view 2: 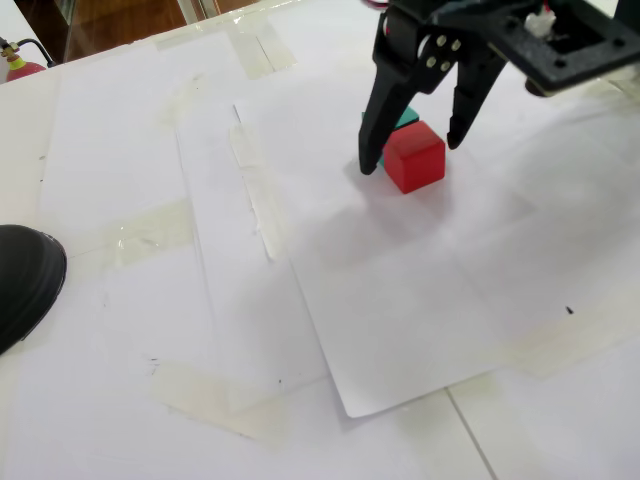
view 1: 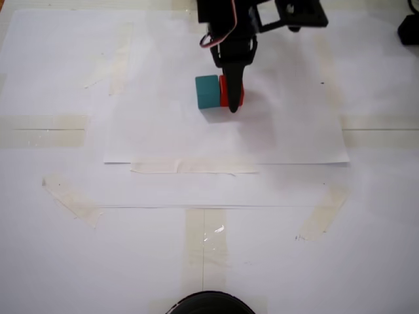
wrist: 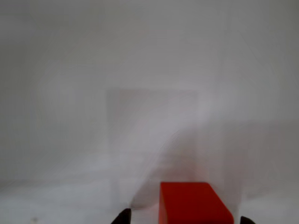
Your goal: Put the red cube on the top of the blue cube.
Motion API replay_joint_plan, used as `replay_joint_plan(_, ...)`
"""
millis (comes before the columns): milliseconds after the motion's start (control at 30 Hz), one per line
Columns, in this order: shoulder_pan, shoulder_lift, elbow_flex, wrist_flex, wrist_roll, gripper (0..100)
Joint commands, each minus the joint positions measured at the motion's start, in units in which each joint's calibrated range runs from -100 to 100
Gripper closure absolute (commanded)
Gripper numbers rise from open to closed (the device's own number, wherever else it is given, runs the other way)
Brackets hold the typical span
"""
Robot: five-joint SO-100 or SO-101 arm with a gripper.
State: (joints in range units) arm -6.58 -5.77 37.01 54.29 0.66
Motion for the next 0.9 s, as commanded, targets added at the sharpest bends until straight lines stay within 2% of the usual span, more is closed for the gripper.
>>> replay_joint_plan(0, 0.1, -0.7, 0.9, -1.8, -0.2, 69)
replay_joint_plan(600, -0.5, -2.6, 2.2, -3.7, -0.2, 84)
replay_joint_plan(867, -3.0, -3.8, -2.9, 0.8, -1.0, 86)
